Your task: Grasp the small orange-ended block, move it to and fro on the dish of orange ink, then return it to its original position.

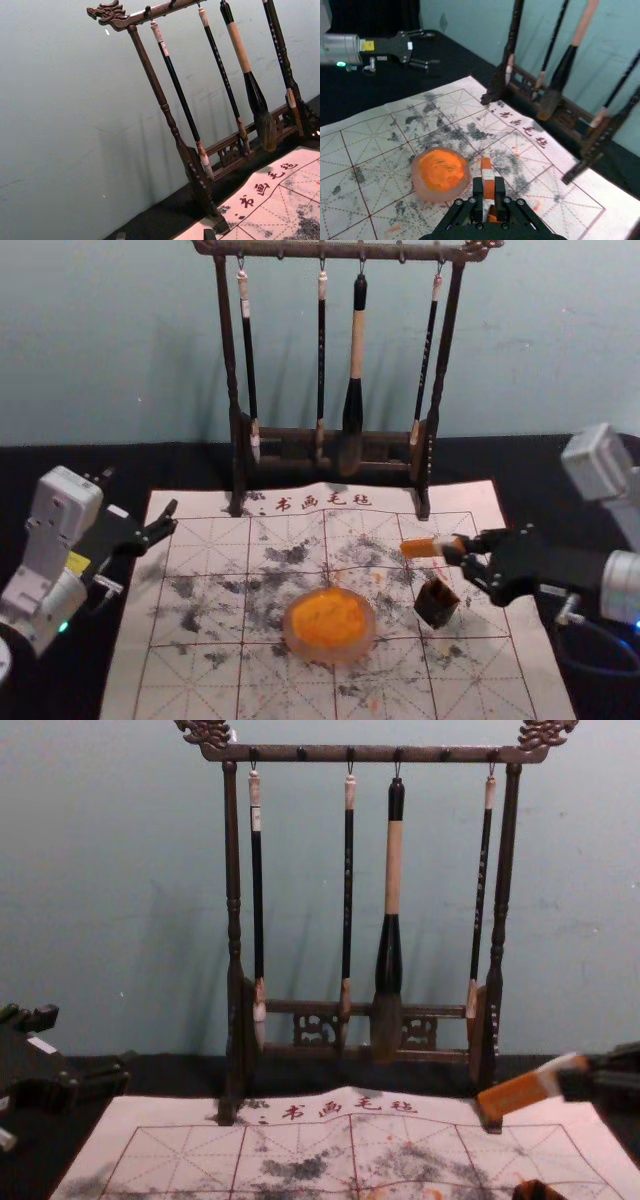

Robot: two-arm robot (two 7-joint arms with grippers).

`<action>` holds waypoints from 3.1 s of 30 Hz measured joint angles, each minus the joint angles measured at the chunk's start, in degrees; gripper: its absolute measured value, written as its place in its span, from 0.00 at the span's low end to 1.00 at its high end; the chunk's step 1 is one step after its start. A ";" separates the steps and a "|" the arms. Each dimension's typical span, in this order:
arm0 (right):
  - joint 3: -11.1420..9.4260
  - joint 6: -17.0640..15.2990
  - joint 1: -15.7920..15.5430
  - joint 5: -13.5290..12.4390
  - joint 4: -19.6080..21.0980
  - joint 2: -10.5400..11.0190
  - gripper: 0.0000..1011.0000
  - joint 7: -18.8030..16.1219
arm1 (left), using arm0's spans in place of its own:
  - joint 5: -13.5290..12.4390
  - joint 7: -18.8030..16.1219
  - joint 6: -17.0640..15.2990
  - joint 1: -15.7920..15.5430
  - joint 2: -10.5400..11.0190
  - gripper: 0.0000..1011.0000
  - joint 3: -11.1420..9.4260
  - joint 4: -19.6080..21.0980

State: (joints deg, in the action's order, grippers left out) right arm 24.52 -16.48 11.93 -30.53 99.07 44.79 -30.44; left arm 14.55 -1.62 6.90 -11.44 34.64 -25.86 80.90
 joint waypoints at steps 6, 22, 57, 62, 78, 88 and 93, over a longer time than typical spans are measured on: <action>-2.58 0.20 -2.85 -1.85 1.81 1.93 0.11 1.04 | 0.00 0.00 0.00 0.00 0.00 0.99 0.00 0.00; -3.51 -2.17 -5.35 -2.39 1.06 3.29 0.11 2.77 | 0.00 0.00 0.00 0.00 0.00 0.99 0.00 0.00; 2.36 -7.87 0.93 0.56 -4.57 1.41 0.11 -0.49 | 0.00 0.00 0.00 0.00 0.00 0.99 0.00 0.00; 3.58 -8.89 2.77 1.61 -5.32 1.36 0.11 -1.35 | 0.00 0.00 0.00 0.00 0.00 0.99 0.00 0.00; 7.61 -11.62 8.62 4.91 -8.29 -0.15 0.11 -4.06 | 0.00 0.00 0.00 0.00 0.00 0.99 0.00 0.00; 9.63 -14.29 11.93 6.36 -9.70 -0.83 0.11 -5.66 | 0.00 0.00 0.00 0.00 0.00 0.99 0.00 0.00; 10.42 -15.01 13.10 7.06 -9.97 -0.90 0.11 -6.21 | 0.00 0.00 0.00 0.00 0.00 0.99 0.00 0.00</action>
State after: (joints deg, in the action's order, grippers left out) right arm 34.94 -31.50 25.03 -23.48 89.10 43.89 -36.64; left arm 14.55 -1.62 6.91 -11.43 34.65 -25.86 80.90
